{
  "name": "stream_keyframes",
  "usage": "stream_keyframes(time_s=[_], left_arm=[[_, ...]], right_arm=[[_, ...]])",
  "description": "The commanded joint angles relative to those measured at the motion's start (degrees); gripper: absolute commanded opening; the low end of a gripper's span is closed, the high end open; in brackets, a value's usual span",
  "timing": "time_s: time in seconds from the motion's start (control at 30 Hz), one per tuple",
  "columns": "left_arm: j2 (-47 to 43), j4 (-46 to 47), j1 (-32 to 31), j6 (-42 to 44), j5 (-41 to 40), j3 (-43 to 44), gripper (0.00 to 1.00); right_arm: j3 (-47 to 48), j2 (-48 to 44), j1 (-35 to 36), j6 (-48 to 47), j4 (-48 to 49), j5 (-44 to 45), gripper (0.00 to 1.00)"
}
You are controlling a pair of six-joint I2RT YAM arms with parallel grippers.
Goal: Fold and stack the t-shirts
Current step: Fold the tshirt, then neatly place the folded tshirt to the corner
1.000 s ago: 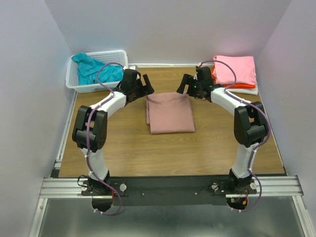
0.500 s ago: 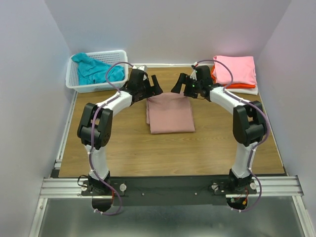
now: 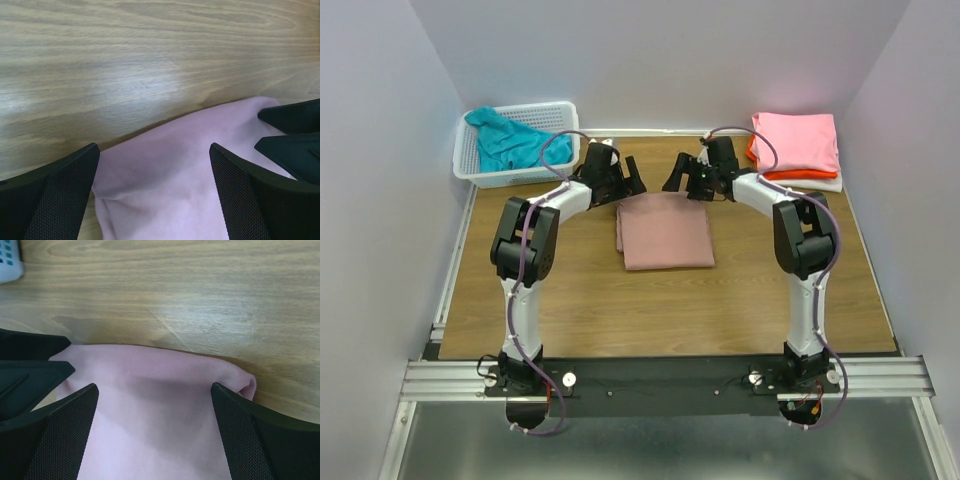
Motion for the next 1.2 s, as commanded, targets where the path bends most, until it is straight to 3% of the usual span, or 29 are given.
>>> stream_keyframes(time_s=[0.0, 0.23, 0.43, 0.57, 0.77, 0.97, 1.17], left_arm=[[1.37, -0.38, 0.46, 0.58, 0.05, -1.43, 0.98], [2.34, 0.33, 0.55, -0.04, 1.1, -2.93, 0.98], [-3.71, -4.41, 0.46, 1.72, -2.14, 0.33, 0.98], [-17.74, -5.65, 0.46, 1.54, -9.07, -4.85, 0.98], [-41.81, -6.88, 0.28, -2.49, -12.94, -21.71, 0.98], [-58.91, -13.9, 0.37, -6.28, -22.71, -32.89, 0.99], [-68.31, -17.52, 0.37, -8.65, -21.93, -39.04, 0.98]], right_arm=[[0.78, 2.99, -0.28, -0.47, -0.18, -1.27, 1.0], [0.16, 2.82, -0.37, -0.99, -0.27, -0.83, 1.0], [-1.15, -7.45, -0.37, -3.45, -1.06, 1.88, 1.0], [-8.5, -19.48, -0.46, -3.29, -1.32, 6.36, 1.0], [-24.77, -35.47, -0.81, 3.31, -1.32, 15.6, 1.0], [-31.65, -36.21, -1.16, 0.5, -1.5, 11.13, 1.0], [-31.13, -30.77, -1.16, -1.7, -1.5, 8.66, 1.0]])
